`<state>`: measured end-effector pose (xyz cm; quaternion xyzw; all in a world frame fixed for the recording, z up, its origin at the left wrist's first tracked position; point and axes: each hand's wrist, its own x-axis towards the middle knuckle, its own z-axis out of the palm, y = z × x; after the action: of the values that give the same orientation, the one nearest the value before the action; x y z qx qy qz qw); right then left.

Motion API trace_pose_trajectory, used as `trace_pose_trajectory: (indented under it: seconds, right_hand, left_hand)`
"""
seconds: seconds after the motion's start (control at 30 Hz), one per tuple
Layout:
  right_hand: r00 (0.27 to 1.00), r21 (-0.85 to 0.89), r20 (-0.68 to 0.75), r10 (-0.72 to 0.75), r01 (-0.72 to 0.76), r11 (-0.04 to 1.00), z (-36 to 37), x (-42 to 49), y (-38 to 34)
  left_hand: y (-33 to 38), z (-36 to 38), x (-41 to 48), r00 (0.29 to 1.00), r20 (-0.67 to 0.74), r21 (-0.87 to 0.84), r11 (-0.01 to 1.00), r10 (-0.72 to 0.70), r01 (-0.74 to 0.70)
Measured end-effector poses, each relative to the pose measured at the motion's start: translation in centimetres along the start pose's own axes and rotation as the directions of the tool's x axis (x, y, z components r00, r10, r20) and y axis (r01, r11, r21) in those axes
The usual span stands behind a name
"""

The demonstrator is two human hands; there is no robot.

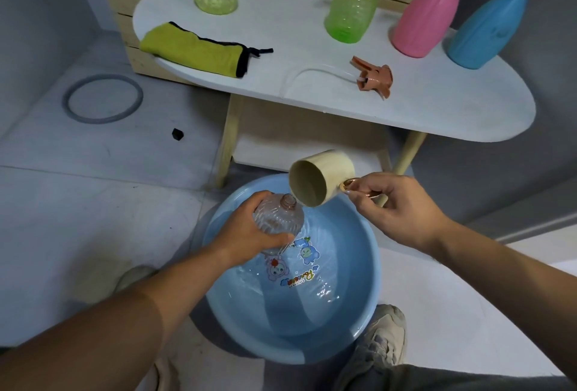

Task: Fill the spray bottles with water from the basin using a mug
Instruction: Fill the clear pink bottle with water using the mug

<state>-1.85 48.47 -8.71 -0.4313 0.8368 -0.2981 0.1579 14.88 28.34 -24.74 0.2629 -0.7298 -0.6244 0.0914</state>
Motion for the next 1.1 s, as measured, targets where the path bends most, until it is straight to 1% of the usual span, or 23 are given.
trace_pose_trajectory:
  seconds: [0.2, 0.27, 0.33, 0.47, 0.53, 0.6, 0.7, 0.77, 0.83, 0.93, 0.97, 1.1]
  right_hand:
    - [1.000, 0.039, -0.010, 0.001, -0.001, 0.999, 0.4, 0.2, -0.1]
    - [0.999, 0.109, -0.018, 0.038, -0.036, 0.993, 0.7, 0.4, 0.1]
    - [0.994, 0.231, -0.021, 0.108, -0.100, 0.968, 1.1, 0.8, 0.5]
    - [0.957, 0.398, -0.003, 0.290, -0.265, 0.878, 2.1, 1.8, 2.1]
    - [0.926, 0.467, 0.049, 0.375, -0.353, 0.811, 3.0, 2.1, 3.2]
    - [0.886, 0.492, 0.121, 0.448, -0.446, 0.748, 4.2, 2.3, 4.5]
    - [0.806, 0.475, 0.221, 0.550, -0.581, 0.661, 6.5, 2.2, 6.5]
    - [0.745, 0.431, 0.284, 0.604, -0.662, 0.614, 8.4, 1.9, 7.9]
    - [0.707, 0.342, 0.318, 0.632, -0.707, 0.619, 10.3, 1.4, 9.0]
    - [0.715, 0.165, 0.298, 0.632, -0.691, 0.704, 12.6, 0.9, 10.1]
    - [0.722, 0.132, 0.301, 0.622, -0.678, 0.723, 13.1, 0.9, 10.3]
    - [0.722, 0.148, 0.349, 0.597, -0.672, 0.726, 13.7, 1.2, 10.4]
  left_hand:
    - [-0.2, -0.1, 0.0, 1.000, 0.007, 0.020, 1.000, 0.002, -0.002]
    - [-0.2, -0.1, 0.0, 1.000, 0.003, 0.030, 1.000, 0.003, -0.003]
    - [-0.3, -0.1, 0.0, 1.000, -0.005, 0.038, 0.999, 0.005, -0.004]
    - [-0.6, -0.2, 0.0, 1.000, -0.015, 0.043, 0.999, -0.003, 0.004]
    - [-0.6, -0.2, -0.1, 1.000, -0.025, 0.055, 0.998, -0.004, 0.006]
    - [-0.7, -0.3, -0.1, 0.999, -0.035, 0.063, 0.998, -0.009, 0.011]
    - [-0.6, -0.6, -0.3, 0.999, -0.031, 0.063, 0.998, -0.025, 0.027]
    - [-0.3, -0.7, -0.4, 0.999, -0.039, 0.060, 0.998, -0.026, 0.028]
    - [0.1, -0.9, -0.5, 0.999, -0.046, 0.071, 0.997, -0.023, 0.026]
    - [0.8, -1.1, -0.6, 0.998, -0.050, 0.082, 0.996, -0.027, 0.031]
    - [1.1, -1.1, -0.6, 0.998, -0.052, 0.083, 0.996, -0.030, 0.034]
    - [2.9, -1.5, -0.4, 0.999, -0.052, 0.079, 0.997, -0.002, 0.006]
